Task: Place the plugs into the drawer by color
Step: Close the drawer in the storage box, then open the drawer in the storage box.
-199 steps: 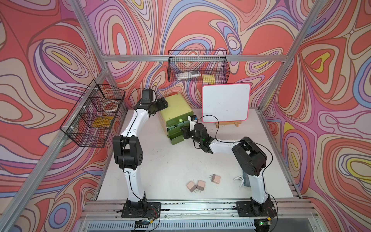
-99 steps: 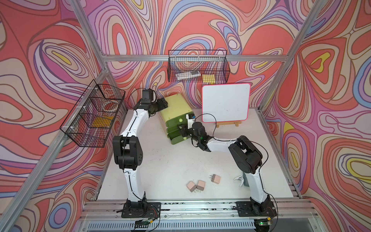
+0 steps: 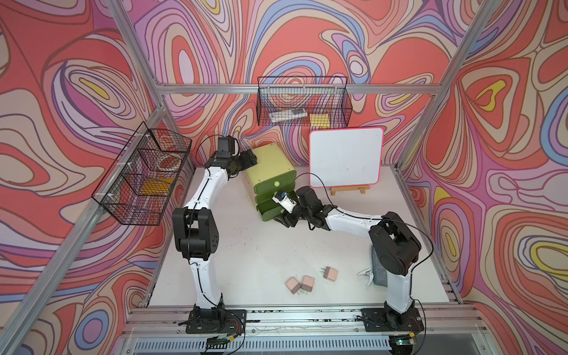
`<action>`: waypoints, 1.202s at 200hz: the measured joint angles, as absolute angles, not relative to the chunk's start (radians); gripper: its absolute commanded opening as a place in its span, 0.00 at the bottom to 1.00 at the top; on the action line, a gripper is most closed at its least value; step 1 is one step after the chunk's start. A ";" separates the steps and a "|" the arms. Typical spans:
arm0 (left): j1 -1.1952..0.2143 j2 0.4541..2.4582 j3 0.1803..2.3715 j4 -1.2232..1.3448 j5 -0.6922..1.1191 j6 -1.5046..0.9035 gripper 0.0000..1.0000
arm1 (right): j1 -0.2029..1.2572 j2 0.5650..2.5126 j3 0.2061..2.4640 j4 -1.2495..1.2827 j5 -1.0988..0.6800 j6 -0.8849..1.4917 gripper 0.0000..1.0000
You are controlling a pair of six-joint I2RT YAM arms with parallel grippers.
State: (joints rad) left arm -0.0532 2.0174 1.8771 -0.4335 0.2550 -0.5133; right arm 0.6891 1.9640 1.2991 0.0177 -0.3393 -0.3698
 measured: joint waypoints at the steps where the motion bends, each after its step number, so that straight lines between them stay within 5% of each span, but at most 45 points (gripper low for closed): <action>1: -0.053 2.017 1.877 -0.434 0.255 -0.513 0.86 | 0.689 1.963 1.295 0.014 -0.342 -0.387 0.72; 36: -0.053 2.017 1.877 -0.434 0.255 -0.513 0.86 | 0.689 1.940 1.238 -0.058 -0.367 -0.726 0.79; 78: -0.053 2.017 1.877 -0.434 0.253 -0.513 0.86 | 0.689 1.999 1.429 -0.207 -0.360 -0.936 0.79; 240: -0.052 2.017 1.879 -0.434 0.252 -0.513 0.86 | 0.692 2.230 1.731 -0.480 -0.130 -1.165 0.79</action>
State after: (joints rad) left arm -0.0525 2.0174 1.8786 -0.4343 0.2520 -0.5133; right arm 0.6922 2.2295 1.7313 -0.4801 -0.1295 -1.1648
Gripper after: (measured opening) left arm 0.859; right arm 0.793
